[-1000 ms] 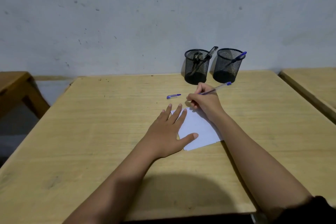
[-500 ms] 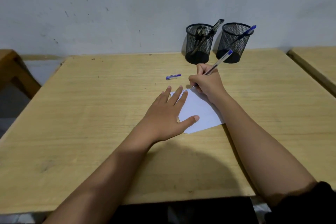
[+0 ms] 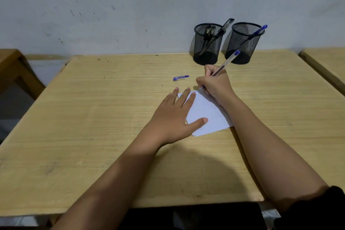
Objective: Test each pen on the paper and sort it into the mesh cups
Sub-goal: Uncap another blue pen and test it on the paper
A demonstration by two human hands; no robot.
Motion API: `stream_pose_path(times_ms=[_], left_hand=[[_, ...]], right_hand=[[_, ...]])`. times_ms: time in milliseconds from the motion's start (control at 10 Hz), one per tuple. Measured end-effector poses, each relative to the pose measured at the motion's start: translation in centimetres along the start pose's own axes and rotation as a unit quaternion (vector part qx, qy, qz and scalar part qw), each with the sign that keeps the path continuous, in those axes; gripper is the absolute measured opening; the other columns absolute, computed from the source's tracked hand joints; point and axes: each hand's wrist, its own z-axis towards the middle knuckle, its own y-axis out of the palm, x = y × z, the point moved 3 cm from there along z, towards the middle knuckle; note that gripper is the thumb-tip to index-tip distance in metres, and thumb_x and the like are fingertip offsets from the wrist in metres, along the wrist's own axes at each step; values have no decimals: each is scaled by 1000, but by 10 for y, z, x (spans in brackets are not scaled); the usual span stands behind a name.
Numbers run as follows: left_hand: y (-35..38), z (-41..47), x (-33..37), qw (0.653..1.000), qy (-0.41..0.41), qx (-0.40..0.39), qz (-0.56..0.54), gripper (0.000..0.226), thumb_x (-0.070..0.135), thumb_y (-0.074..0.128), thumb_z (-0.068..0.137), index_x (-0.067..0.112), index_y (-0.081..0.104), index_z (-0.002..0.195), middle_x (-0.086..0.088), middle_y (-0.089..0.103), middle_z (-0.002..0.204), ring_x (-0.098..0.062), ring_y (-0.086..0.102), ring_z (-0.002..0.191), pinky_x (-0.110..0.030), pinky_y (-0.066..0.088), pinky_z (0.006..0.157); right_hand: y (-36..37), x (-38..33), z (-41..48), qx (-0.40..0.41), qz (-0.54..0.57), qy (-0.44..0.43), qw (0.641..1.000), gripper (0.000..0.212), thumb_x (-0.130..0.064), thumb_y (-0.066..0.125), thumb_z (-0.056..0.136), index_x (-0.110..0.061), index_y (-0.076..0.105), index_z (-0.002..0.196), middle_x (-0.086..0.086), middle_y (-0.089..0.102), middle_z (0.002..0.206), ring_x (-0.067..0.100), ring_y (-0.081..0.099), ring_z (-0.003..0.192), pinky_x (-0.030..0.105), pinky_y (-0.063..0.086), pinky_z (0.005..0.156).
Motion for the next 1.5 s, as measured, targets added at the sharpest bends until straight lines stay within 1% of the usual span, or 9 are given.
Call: stream_pose_path(times_ms=[400,500,600,700,900,1200,1300,1400,1500], left_hand=[[1,1,-1,1000,3,2,0,77,65,25,90,27,-2,150,9,-11,159,-16,-16,145,-32,-7,117],[1,0,-1,1000,2,2,-2,77,65,25,90,27,-2,150,9,-11,158,-16,-16,145,-32,-7,117],[1,1,-1,1000,3,2,-2,76,65,25,90,27,-2,150,9,-11,158,-15,-16,145,-32,-7,116],[2,1,-2,1000,3,5,-1,77,66,26,89,27,-1,150,9,-10,159,-16,-15,145,-32,-7,116],[3,1,-2,1000,5,5,-4,77,66,25,89,27,-1,150,9,-11,158,-15,-16,145,-32,-7,117],[3,1,-4,1000,9,14,-9,77,66,26,89,28,-1,150,11,-10,158,-13,-15,145,-31,-7,117],[2,1,-4,1000,11,13,-19,77,66,28,89,27,0,150,11,-9,158,-13,-14,145,-32,-5,118],[0,0,-4,999,13,9,-35,78,65,31,89,27,3,150,11,-7,159,-13,-13,145,-33,-2,119],[-3,0,-3,999,16,6,-47,78,64,34,89,25,5,150,10,-5,159,-13,-12,146,-32,-2,118]], right_hand=[[-1,4,3,18,-16,-11,1000,36,8,59,61,-12,31,49,7,29,51,16,31,50,25,30,50],[-1,5,4,20,-17,-14,1000,27,7,60,60,-5,37,52,9,29,54,22,32,56,28,32,54],[-2,6,4,26,-12,-11,1000,32,7,59,60,-9,33,51,7,30,53,21,32,55,29,31,54],[-2,4,3,12,-11,-10,1000,23,6,58,57,-4,38,53,9,26,55,22,29,57,31,30,56],[-3,2,2,31,-17,-16,999,37,8,59,59,-13,30,50,6,26,52,16,28,53,27,28,53],[-3,2,0,35,-31,-8,999,25,7,60,63,-6,41,56,10,29,56,23,31,58,30,31,57],[-7,1,-3,51,-7,-7,999,22,8,59,64,-5,43,58,9,31,55,20,33,53,26,33,52],[-15,-7,-8,35,142,10,989,30,13,61,75,-7,42,63,11,43,55,8,44,38,16,42,41],[-21,-12,-11,7,195,13,981,23,8,67,76,-4,49,71,16,52,59,9,51,40,17,47,46]])
